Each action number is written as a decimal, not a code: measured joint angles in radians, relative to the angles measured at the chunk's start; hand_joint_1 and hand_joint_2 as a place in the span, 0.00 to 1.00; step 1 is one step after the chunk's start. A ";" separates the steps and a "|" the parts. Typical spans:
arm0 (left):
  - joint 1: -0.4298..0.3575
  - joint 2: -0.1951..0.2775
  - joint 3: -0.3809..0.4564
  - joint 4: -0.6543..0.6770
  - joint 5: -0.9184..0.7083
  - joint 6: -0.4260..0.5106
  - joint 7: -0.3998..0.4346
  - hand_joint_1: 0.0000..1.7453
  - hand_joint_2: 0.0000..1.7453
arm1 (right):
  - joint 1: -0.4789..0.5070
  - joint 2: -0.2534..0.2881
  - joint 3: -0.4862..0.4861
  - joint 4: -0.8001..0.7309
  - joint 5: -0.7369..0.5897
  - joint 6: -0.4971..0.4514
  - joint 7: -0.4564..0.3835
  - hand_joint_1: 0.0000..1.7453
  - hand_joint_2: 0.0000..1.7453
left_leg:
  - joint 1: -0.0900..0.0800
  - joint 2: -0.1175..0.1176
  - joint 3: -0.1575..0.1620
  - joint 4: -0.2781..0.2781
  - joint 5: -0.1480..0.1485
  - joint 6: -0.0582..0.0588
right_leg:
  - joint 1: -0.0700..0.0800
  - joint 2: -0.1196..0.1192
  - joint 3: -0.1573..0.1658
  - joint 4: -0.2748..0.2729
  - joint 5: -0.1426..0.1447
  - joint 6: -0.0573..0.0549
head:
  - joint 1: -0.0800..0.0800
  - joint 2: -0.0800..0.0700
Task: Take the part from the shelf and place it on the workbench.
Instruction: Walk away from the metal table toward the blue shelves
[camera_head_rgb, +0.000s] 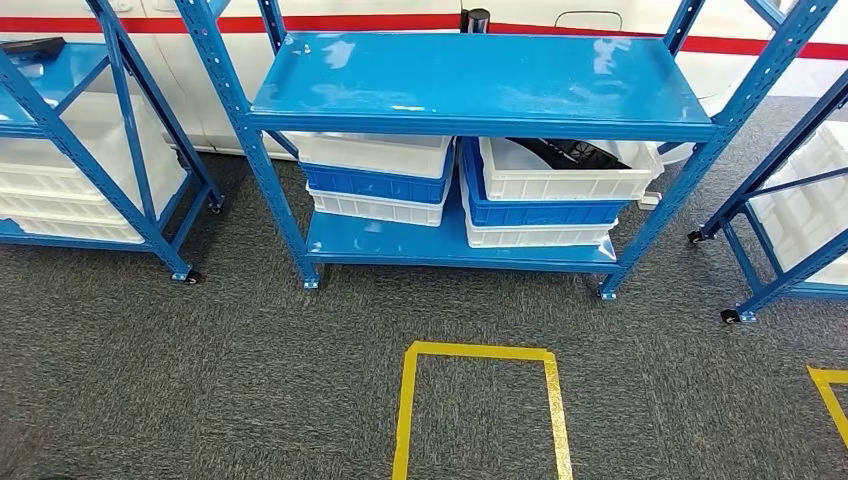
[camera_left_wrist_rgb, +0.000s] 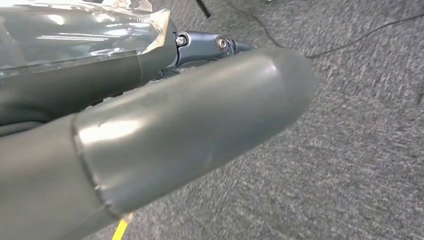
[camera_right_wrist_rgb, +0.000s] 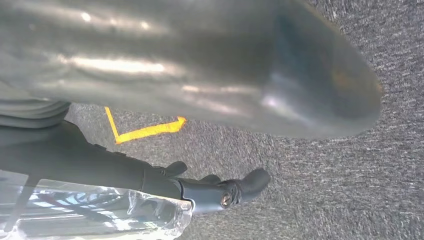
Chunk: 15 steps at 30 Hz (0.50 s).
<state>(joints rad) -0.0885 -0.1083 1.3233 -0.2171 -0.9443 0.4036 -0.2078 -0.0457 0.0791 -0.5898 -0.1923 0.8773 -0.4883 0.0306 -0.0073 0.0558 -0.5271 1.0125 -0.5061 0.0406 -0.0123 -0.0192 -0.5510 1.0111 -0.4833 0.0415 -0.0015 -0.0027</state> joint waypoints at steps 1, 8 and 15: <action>0.000 0.000 0.000 0.000 0.005 0.001 -0.001 0.00 0.75 | 0.000 0.001 0.000 0.000 0.001 -0.001 0.001 0.00 0.00 | 0.001 0.000 0.001 0.000 -0.001 0.006 | -0.002 0.001 0.002 -0.001 0.002 -0.003 | 0.000 0.000; 0.000 -0.005 0.018 0.001 0.055 0.008 -0.011 0.00 1.00 | -0.001 0.001 0.000 0.000 0.002 -0.004 0.007 0.00 0.00 | 0.003 -0.001 0.006 -0.009 0.005 0.011 | 0.000 0.000 0.006 -0.001 0.001 -0.007 | -0.001 0.000; 0.000 -0.017 0.032 0.001 0.068 0.021 -0.015 0.00 1.00 | -0.004 0.001 -0.001 0.000 0.007 -0.003 0.008 0.00 1.00 | 0.005 -0.001 0.009 -0.012 0.004 -0.012 | 0.003 0.000 0.006 -0.001 0.000 -0.009 | 0.000 0.000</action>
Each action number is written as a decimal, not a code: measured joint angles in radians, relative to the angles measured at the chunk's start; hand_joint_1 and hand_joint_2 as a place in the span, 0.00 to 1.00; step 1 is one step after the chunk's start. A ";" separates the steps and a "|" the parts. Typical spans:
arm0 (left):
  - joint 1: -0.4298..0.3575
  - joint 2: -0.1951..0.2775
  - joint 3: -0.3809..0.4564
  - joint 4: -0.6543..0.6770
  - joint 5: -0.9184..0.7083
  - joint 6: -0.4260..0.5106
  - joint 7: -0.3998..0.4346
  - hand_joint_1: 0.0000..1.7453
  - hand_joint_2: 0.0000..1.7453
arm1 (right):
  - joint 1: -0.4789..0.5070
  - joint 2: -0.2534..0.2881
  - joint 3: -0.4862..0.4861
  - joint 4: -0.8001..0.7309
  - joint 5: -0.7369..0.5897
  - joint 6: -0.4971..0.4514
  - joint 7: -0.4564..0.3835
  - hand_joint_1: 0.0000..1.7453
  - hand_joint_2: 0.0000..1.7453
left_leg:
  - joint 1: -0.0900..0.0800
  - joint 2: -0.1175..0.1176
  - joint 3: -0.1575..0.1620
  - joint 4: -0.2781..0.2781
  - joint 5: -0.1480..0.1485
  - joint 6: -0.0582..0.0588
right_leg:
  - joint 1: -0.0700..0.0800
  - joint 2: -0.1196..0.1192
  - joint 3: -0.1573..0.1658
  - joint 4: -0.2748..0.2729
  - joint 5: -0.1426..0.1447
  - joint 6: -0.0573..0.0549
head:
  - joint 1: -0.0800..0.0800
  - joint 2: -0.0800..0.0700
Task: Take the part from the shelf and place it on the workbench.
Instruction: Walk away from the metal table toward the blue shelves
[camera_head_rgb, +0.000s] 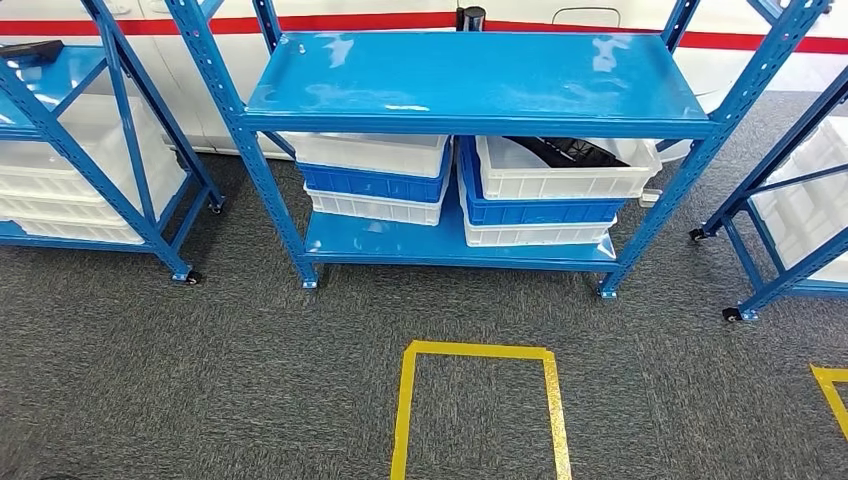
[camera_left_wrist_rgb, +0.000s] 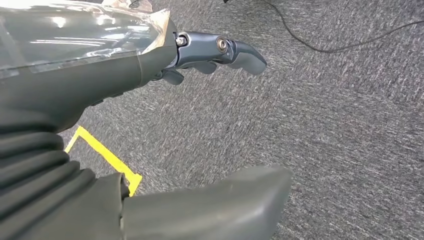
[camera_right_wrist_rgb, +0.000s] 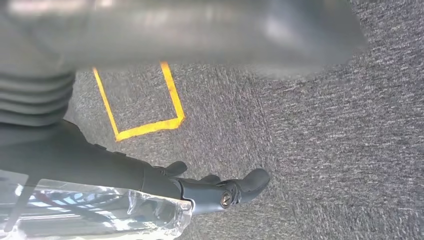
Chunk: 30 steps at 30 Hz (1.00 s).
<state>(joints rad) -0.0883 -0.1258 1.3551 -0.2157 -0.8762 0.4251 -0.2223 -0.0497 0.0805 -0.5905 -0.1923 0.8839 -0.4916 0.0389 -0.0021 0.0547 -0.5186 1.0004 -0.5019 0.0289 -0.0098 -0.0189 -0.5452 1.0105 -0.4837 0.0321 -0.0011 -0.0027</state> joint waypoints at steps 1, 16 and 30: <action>0.000 -0.001 0.001 0.000 0.003 -0.002 0.002 0.00 1.00 | 0.000 0.000 0.000 0.000 0.002 0.000 0.000 0.00 1.00 | -0.001 0.000 0.000 0.000 0.000 0.000 | 0.000 0.000 0.000 0.000 0.000 0.000 | 0.000 0.000; 0.013 0.008 -0.096 0.001 0.075 -0.023 0.050 0.00 0.25 | 0.014 -0.004 0.045 -0.005 -0.056 0.050 0.010 0.00 0.50 | -0.009 0.000 0.002 0.000 -0.001 0.000 | -0.006 0.000 0.002 0.000 0.000 0.000 | 0.000 0.000; 0.072 0.040 -0.426 -0.037 0.301 -0.136 0.097 0.00 0.00 | 0.062 -0.023 0.185 -0.045 -0.288 0.173 0.002 0.00 0.00 | -0.009 0.000 0.002 0.000 -0.001 0.000 | -0.006 0.000 0.002 0.000 0.000 0.000 | 0.000 0.000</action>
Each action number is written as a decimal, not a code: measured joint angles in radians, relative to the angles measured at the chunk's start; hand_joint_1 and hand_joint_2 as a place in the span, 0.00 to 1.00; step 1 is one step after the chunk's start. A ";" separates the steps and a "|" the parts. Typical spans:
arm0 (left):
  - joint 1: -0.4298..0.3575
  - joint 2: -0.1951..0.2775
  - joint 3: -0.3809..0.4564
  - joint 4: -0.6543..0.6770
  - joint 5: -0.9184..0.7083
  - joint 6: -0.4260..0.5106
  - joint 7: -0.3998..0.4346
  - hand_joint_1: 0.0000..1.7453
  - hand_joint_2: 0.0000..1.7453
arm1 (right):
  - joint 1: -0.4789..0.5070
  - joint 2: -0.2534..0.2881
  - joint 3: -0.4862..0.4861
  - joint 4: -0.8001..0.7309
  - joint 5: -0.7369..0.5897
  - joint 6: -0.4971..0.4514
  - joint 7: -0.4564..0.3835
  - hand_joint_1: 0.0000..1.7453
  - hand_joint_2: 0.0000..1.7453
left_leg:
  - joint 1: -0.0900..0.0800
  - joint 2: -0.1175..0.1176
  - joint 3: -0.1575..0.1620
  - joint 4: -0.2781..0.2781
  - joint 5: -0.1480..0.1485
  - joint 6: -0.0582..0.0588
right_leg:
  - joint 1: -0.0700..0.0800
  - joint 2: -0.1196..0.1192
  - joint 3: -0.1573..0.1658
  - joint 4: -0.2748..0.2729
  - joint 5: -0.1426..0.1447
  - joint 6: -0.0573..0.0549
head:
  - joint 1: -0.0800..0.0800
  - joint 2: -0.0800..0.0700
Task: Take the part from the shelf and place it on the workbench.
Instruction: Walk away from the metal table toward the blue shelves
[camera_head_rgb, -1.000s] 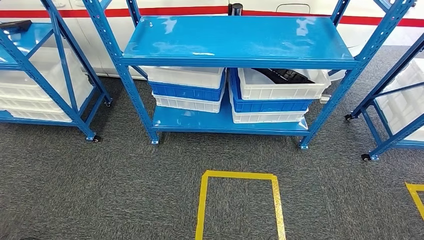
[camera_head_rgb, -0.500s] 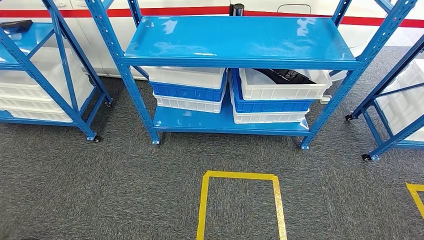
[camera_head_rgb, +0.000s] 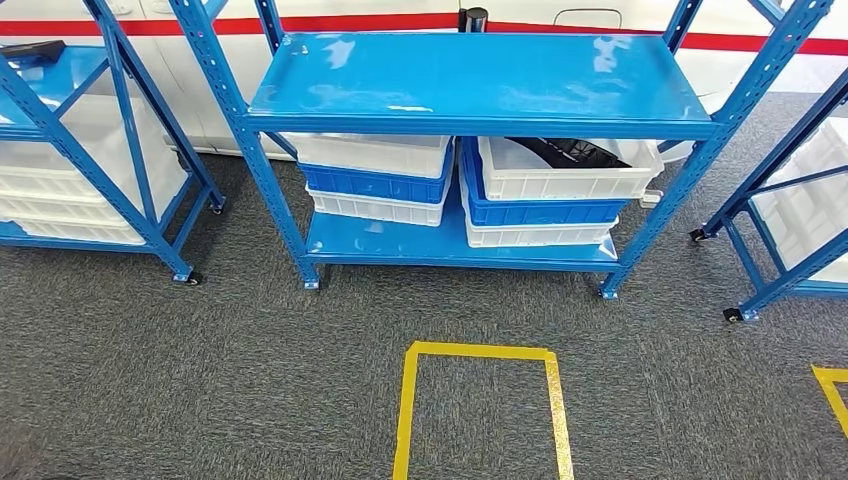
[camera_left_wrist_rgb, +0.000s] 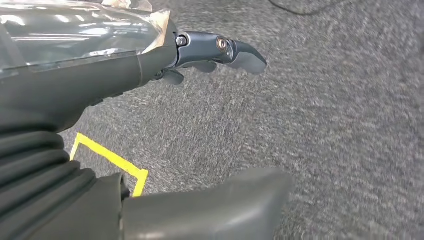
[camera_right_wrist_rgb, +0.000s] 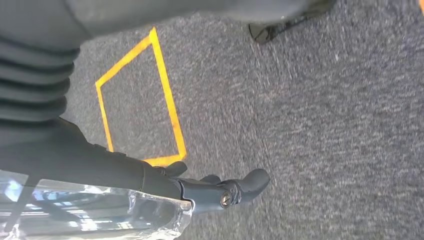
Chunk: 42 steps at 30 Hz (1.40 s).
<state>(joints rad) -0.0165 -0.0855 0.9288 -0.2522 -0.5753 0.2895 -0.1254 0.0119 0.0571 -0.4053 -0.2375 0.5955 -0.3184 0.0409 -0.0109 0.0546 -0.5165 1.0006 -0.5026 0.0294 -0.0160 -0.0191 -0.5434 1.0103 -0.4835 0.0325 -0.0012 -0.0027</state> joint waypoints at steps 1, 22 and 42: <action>0.004 0.002 -0.025 -0.003 0.017 -0.009 0.004 0.00 0.00 | 0.003 -0.001 0.011 -0.003 -0.017 0.009 0.000 0.00 0.00 | 0.000 0.000 0.000 0.000 0.000 0.000 | 0.000 0.000 0.000 0.000 0.000 0.000 | 0.000 0.000; 0.100 0.046 -0.557 -0.076 0.360 -0.179 0.076 0.00 0.00 | 0.081 -0.031 0.240 -0.080 -0.372 0.197 -0.021 0.00 0.00 | 0.000 0.000 0.000 0.000 0.000 0.000 | 0.000 0.000 0.000 0.000 0.000 0.000 | 0.000 0.000; 0.156 0.073 -0.884 -0.120 0.575 -0.286 0.122 0.00 0.00 | 0.125 -0.049 0.380 -0.132 -0.593 0.312 -0.035 0.00 0.00 | 0.000 0.000 0.000 0.000 0.000 0.000 | 0.000 0.000 0.000 0.000 0.000 0.000 | 0.000 0.000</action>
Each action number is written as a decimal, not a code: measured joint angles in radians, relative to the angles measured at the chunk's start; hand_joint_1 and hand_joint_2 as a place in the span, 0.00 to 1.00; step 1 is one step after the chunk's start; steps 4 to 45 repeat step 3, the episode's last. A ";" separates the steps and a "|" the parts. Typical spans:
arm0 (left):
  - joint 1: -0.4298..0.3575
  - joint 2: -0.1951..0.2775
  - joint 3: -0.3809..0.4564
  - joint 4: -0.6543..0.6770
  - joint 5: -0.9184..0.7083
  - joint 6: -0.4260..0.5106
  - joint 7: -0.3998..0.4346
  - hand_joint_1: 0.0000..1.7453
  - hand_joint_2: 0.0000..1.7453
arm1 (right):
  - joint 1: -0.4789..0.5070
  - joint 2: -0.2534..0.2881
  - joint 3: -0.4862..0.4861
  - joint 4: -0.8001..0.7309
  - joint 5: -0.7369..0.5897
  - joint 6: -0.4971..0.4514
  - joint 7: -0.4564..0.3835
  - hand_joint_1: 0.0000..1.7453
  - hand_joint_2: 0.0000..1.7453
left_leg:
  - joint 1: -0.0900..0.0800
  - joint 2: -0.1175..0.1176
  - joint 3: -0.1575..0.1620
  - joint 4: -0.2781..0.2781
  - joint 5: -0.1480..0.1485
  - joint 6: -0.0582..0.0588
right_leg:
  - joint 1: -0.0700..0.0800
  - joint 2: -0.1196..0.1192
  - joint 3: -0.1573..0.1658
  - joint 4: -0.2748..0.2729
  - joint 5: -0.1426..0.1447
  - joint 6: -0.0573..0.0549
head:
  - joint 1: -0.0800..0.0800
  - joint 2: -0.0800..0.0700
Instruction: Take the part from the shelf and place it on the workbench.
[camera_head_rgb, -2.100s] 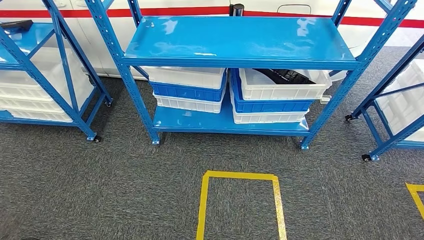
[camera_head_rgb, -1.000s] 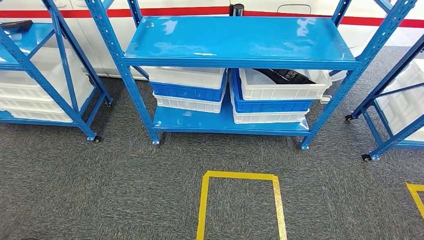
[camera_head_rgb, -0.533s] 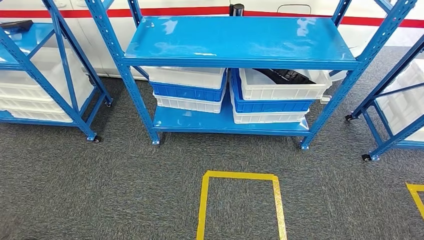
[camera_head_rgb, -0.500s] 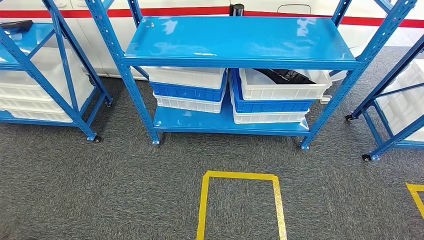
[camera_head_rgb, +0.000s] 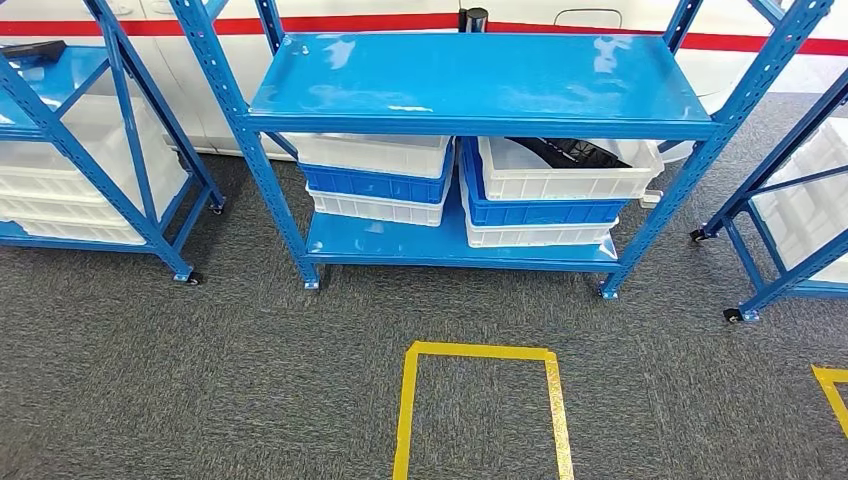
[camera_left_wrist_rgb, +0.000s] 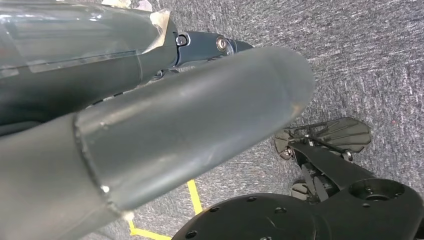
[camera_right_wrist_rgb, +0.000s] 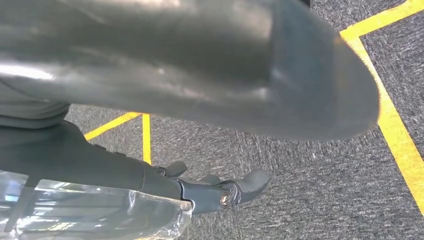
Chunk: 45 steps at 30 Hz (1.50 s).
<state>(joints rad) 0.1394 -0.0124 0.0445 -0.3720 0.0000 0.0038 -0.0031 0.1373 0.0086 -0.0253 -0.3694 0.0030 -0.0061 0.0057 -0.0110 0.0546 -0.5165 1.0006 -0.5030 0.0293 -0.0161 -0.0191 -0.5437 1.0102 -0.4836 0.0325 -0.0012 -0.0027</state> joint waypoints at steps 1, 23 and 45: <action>0.000 0.000 -0.002 0.000 0.000 0.000 0.000 0.00 0.00 | 0.000 0.000 0.001 -0.001 0.000 0.000 0.000 0.00 0.00 | 0.000 0.000 0.000 0.000 0.000 0.000 | 0.000 0.000 0.000 0.000 0.000 0.000 | 0.000 0.000; 0.000 0.000 -0.005 -0.001 0.000 0.000 0.000 0.00 0.00 | 0.000 -0.001 0.003 -0.001 0.000 0.000 0.000 0.00 0.00 | 0.000 0.000 0.000 0.000 0.000 0.000 | 0.000 0.000 0.000 0.000 0.000 0.000 | 0.000 0.000; 0.000 0.000 -0.005 -0.001 0.000 0.000 0.000 0.00 0.00 | 0.000 -0.001 0.003 -0.001 0.000 0.000 0.000 0.00 0.00 | 0.000 0.000 0.000 0.000 0.000 0.000 | 0.000 0.000 0.000 0.000 0.000 0.000 | 0.000 0.000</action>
